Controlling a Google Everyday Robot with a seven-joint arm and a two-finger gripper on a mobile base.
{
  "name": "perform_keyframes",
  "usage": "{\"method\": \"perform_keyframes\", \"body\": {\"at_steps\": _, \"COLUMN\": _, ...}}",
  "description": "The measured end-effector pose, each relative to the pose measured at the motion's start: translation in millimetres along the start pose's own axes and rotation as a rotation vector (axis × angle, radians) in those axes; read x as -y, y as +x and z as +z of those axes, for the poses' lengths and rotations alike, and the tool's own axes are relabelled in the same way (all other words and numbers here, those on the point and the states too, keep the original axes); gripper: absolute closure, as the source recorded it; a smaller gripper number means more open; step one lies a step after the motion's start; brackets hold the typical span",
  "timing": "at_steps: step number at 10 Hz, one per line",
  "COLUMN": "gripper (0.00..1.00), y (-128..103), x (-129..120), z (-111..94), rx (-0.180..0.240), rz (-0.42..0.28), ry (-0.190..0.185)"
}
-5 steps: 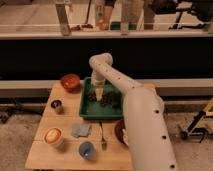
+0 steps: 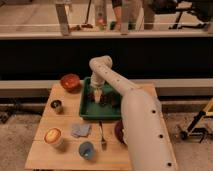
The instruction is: Place grapes in metal cup
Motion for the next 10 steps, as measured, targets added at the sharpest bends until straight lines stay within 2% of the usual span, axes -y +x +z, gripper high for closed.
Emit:
{"method": "perform_keyframes", "body": {"at_steps": 3, "gripper": 0.49, "y": -7.7, "x": 0.2, "z": 16.1, "rx": 0.024, "rz": -0.011, "ry": -0.053}}
{"method": "perform_keyframes", "body": {"at_steps": 5, "gripper": 0.71, "y": -3.2, "x": 2.7, "z": 38.6, "rx": 0.046, "rz": 0.006, "ry": -0.138}}
{"method": "perform_keyframes", "body": {"at_steps": 6, "gripper": 0.87, "y": -0.4, "x": 5.3, "z": 40.6, "rx": 0.047, "rz": 0.010, "ry": -0.147}}
{"method": "perform_keyframes", "body": {"at_steps": 7, "gripper": 0.97, "y": 0.4, "x": 3.4, "z": 38.8, "rx": 0.045, "rz": 0.009, "ry": -0.152}}
{"method": "perform_keyframes", "body": {"at_steps": 10, "gripper": 1.00, "y": -1.0, "x": 3.1, "z": 36.0, "rx": 0.042, "rz": 0.006, "ry": -0.158}}
